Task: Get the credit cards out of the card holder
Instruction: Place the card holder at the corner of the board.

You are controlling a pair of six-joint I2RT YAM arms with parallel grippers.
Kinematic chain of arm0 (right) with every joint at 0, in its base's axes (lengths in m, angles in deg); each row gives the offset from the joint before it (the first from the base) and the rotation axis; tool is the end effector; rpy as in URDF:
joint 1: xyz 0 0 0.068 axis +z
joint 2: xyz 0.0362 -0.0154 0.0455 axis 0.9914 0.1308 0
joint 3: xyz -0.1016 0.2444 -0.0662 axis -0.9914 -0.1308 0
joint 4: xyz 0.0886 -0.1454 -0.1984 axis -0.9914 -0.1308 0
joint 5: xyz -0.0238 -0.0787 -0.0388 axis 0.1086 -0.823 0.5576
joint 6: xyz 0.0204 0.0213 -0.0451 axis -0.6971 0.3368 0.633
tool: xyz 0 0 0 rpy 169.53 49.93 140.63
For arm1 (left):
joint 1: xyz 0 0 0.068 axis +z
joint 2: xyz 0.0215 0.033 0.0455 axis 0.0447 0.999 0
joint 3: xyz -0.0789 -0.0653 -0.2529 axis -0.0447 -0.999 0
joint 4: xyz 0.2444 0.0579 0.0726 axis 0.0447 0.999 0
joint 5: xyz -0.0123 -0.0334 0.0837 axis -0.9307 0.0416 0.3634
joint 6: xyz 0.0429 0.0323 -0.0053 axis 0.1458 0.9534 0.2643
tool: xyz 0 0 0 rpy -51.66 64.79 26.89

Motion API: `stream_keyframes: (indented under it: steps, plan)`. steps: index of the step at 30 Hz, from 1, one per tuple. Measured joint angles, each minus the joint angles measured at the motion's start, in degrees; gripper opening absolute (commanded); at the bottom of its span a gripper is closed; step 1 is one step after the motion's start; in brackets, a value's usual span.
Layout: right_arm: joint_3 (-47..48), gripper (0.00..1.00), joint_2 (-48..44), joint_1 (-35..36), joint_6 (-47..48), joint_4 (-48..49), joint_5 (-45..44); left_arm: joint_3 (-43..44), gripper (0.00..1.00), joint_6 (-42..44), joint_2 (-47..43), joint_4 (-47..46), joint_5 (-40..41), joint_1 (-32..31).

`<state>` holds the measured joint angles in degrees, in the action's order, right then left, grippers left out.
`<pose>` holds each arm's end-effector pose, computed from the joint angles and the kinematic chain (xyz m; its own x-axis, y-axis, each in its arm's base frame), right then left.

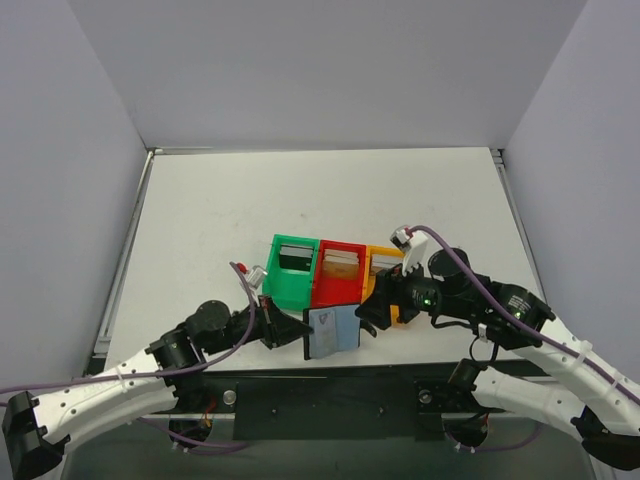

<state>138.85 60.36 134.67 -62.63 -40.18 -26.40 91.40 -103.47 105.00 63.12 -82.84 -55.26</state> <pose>0.0943 0.1355 0.3828 -0.5839 -0.0239 -0.8115 -0.7192 0.4790 0.5033 0.0779 -0.1346 0.2507 -0.8038 -0.2563 -0.5368 0.4550 0.3166 -0.8323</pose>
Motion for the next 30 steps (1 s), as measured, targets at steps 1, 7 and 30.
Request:
stream_keyframes:
  steps: [1,7,30]
  plan:
    - [-0.57,0.65,-0.13,0.00,-0.11,0.33,-0.09,-1.84,0.00,-0.81,-0.46,-1.11,0.37,-0.09]
    - [-6.38,0.62,-1.33,0.35,-1.70,2.97,-0.24,-11.50,0.00,-5.11,-0.55,-5.84,1.77,-0.26]
    - [-19.32,0.44,3.56,9.40,-6.99,15.82,-5.60,-15.39,0.00,-9.14,0.02,-2.10,8.02,-0.26]
